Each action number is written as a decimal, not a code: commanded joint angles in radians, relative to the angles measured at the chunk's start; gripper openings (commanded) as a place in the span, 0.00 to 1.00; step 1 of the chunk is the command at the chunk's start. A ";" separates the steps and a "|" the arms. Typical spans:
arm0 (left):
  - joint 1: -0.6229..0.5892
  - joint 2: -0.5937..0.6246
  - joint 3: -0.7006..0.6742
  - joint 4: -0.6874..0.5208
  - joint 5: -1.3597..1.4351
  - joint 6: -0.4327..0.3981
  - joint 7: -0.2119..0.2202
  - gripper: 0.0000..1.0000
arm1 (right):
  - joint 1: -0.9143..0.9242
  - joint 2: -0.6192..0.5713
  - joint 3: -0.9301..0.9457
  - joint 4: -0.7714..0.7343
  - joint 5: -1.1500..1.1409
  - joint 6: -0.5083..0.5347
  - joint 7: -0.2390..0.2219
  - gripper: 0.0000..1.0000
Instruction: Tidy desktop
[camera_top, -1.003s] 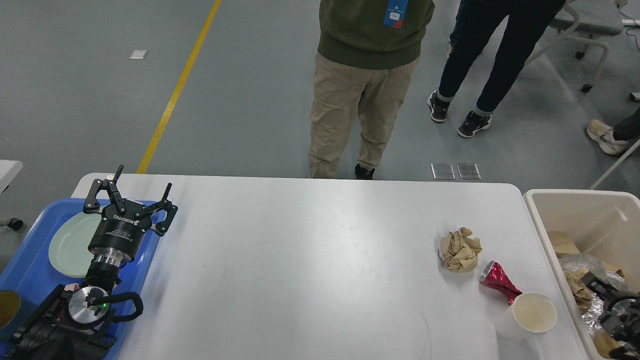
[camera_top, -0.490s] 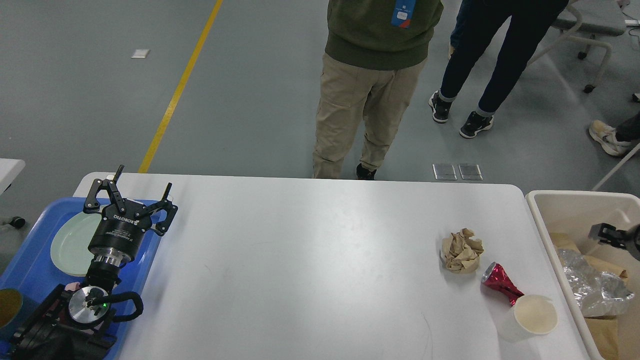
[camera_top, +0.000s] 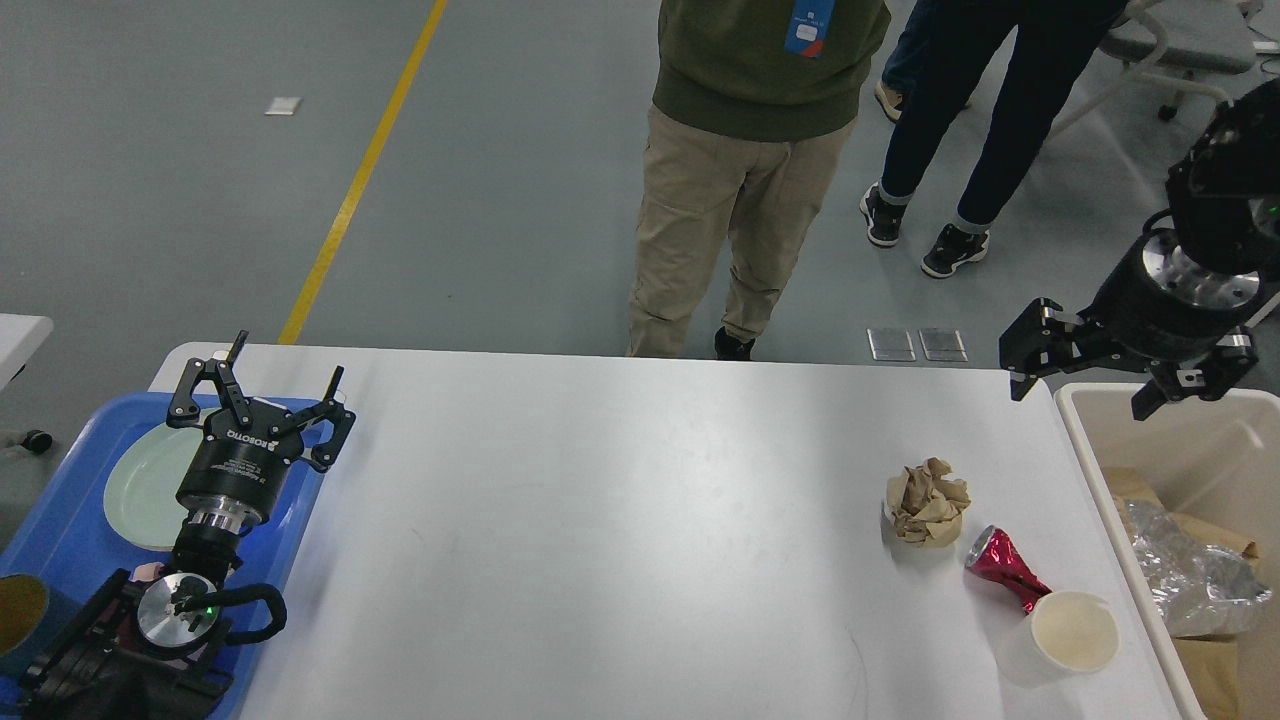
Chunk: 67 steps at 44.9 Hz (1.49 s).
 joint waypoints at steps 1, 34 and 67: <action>0.000 0.000 0.000 0.000 0.000 0.000 0.000 0.96 | 0.163 -0.005 0.016 0.141 0.004 0.011 0.001 1.00; 0.000 0.000 0.000 0.000 0.000 0.000 0.000 0.96 | 0.292 0.009 0.108 0.332 0.032 -0.039 0.004 1.00; 0.000 0.000 0.000 0.000 0.000 0.000 0.000 0.96 | -0.611 0.105 0.241 -0.268 0.032 -0.556 0.002 1.00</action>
